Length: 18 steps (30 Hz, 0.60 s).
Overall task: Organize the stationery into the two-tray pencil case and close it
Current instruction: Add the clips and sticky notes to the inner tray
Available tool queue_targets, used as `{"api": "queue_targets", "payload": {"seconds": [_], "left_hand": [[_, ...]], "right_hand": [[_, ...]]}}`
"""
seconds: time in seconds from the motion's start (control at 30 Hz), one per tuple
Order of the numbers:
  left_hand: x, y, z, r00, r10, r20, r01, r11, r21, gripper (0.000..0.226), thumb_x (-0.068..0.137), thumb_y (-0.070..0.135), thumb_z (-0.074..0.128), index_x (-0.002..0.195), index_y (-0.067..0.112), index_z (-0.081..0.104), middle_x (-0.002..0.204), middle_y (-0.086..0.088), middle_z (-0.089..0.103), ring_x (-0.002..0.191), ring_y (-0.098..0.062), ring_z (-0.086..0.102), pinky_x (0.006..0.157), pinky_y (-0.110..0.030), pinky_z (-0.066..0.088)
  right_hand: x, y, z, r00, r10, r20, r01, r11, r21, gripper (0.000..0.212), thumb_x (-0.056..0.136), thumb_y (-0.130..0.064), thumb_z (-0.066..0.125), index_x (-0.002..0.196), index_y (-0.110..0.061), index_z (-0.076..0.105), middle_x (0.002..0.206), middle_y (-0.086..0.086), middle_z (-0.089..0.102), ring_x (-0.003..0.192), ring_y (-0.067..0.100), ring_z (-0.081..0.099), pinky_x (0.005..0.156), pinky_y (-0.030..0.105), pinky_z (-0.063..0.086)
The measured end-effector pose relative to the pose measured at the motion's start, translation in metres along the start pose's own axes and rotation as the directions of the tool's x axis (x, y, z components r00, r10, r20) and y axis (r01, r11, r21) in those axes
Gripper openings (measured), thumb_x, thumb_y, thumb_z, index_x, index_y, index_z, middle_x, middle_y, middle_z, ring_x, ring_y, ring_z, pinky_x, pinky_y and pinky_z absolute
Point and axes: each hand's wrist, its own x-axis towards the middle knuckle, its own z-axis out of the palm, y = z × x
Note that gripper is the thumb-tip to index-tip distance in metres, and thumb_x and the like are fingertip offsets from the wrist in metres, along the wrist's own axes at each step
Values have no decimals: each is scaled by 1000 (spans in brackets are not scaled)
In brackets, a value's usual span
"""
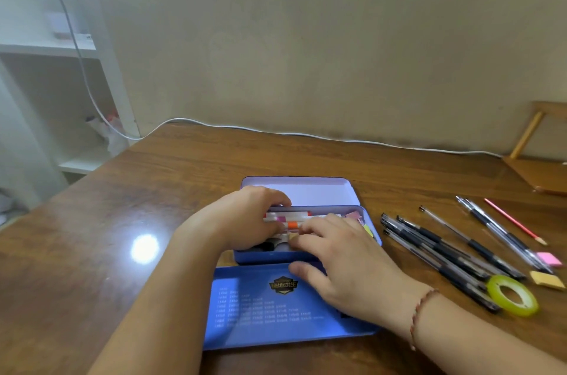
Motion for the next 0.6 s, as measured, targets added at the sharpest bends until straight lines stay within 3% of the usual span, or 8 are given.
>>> {"api": "queue_targets", "payload": {"seconds": [0.17, 0.27, 0.33, 0.47, 0.6], "left_hand": [[-4, 0, -2, 999, 3, 46, -1, 999, -44, 44, 88, 46, 63, 131, 37, 52, 124, 13, 61, 102, -10, 59, 90, -32, 50], [-8, -9, -8, 996, -4, 86, 14, 992, -122, 66, 80, 52, 71, 138, 43, 42, 134, 21, 50, 113, -3, 52, 92, -23, 43], [-9, -14, -10, 996, 0, 91, 12, 991, -132, 74, 76, 54, 74, 140, 47, 37, 137, 25, 44, 117, -1, 45, 92, -22, 38], [-8, -16, -10, 999, -11, 53, 15, 997, -82, 69, 81, 52, 71, 141, 46, 36, 143, 21, 43, 128, -6, 44, 100, -27, 39], [-13, -18, -17, 999, -2, -39, 0, 999, -38, 61, 83, 54, 66, 138, 46, 40, 120, 28, 42, 104, 1, 44, 88, -20, 34]], "right_hand": [[-7, 2, -14, 999, -41, -7, 41, 998, 39, 40, 91, -53, 48, 122, -32, 61, 122, -14, 59, 115, 10, 48, 102, 35, 36], [-13, 5, -36, 981, 31, -189, -3, 989, 149, 30, 89, -44, 56, 111, -27, 68, 106, -13, 67, 102, 7, 56, 90, 34, 45], [-28, 8, -47, 972, 55, -230, -14, 984, 177, 27, 87, -48, 56, 103, -29, 68, 98, -17, 65, 95, 0, 54, 82, 27, 48], [-65, 0, -49, 995, -95, -15, 94, 994, -47, 34, 82, -65, 51, 96, -39, 67, 95, -22, 62, 87, -1, 58, 68, 19, 52], [-90, 3, -35, 977, -189, 102, 201, 972, -120, 18, 80, -54, 59, 83, -39, 69, 86, -19, 63, 81, 4, 61, 57, 17, 50]]}}
